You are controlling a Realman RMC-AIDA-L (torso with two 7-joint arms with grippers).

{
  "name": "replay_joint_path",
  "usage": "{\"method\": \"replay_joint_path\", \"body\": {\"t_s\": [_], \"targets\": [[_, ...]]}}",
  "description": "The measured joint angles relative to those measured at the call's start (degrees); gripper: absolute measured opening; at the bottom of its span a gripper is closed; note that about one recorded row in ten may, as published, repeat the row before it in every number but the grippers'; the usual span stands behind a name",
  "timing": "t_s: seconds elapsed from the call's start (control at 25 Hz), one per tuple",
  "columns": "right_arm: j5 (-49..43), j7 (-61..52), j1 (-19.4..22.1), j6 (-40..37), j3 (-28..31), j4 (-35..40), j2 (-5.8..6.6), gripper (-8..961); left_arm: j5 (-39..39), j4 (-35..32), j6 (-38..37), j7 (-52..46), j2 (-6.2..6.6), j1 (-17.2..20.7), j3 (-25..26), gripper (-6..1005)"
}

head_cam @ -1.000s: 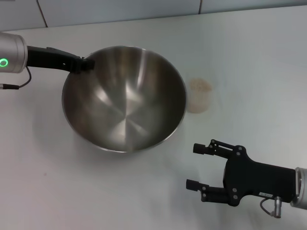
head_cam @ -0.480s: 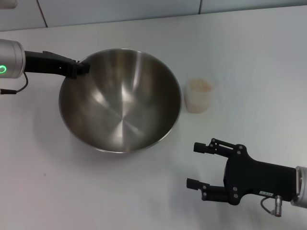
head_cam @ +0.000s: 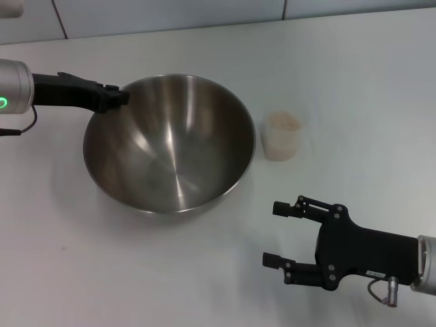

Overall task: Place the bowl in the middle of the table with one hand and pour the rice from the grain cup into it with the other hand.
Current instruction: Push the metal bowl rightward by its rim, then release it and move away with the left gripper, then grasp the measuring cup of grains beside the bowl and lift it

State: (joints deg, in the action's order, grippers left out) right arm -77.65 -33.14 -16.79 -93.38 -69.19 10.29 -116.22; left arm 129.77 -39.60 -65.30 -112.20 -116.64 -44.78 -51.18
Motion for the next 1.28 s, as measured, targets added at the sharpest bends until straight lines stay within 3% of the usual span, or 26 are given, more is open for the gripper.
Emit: {"method": "replay_joint_path", "body": {"t_s": [0.08, 0.24, 0.4, 0.44, 0.48, 0.56, 0.64, 0.68, 0.84, 1.04, 1.28], "targets": [[0.0, 0.0, 0.0, 0.2, 0.2, 0.0, -0.12, 673, -0.2, -1.7, -0.9, 0.7, -0.22, 0.7, 0.2, 127], [0.3, 0.0, 0.5, 1.4, 0.7, 0.0, -0.28, 670, -1.0, -11.4, -6.0, 4.2, -1.66, 5.1, 0.0, 199], [0.6, 0.0, 1.4, 3.8, 3.1, 0.0, -0.49, 667, -5.0, -17.0, -12.7, 10.3, -1.72, 10.3, -0.3, 361], [0.6, 0.3, 2.2, 6.8, 6.9, 0.2, -1.20, 666, -7.9, -18.4, -15.7, 15.8, -1.65, 13.6, -0.2, 402], [0.6, 0.3, 2.2, 6.8, 6.9, 0.2, -1.20, 665, -7.9, -18.4, -15.7, 15.8, -1.65, 13.6, -0.2, 450], [0.6, 0.7, 3.2, 10.3, 11.4, 1.2, -2.30, 663, -11.8, -19.4, -17.5, 20.3, -1.59, 17.2, -0.2, 545], [0.7, 0.8, 3.5, 14.7, 19.7, 1.4, -3.41, 662, -16.5, -19.9, -20.0, 24.5, -1.55, 20.6, -0.1, 640], [0.7, 0.8, 3.5, 14.7, 19.7, 1.4, -3.41, 661, -16.5, -19.9, -20.0, 24.5, -1.55, 20.6, -0.1, 676], [0.7, 0.8, 0.6, 20.2, 29.5, -2.0, -3.22, 657, -19.0, -19.9, -22.4, 26.5, -1.42, 22.9, -0.3, 819], [0.7, 0.8, -1.9, 24.3, 33.0, -2.6, -3.26, 653, -18.7, -19.3, -22.2, 27.0, -1.52, 22.9, -0.7, 819], [0.5, 0.4, -4.0, 26.5, 32.7, -3.0, -3.26, 648, -18.7, -18.6, -22.1, 27.4, -1.55, 22.4, -0.9, 818]]}}
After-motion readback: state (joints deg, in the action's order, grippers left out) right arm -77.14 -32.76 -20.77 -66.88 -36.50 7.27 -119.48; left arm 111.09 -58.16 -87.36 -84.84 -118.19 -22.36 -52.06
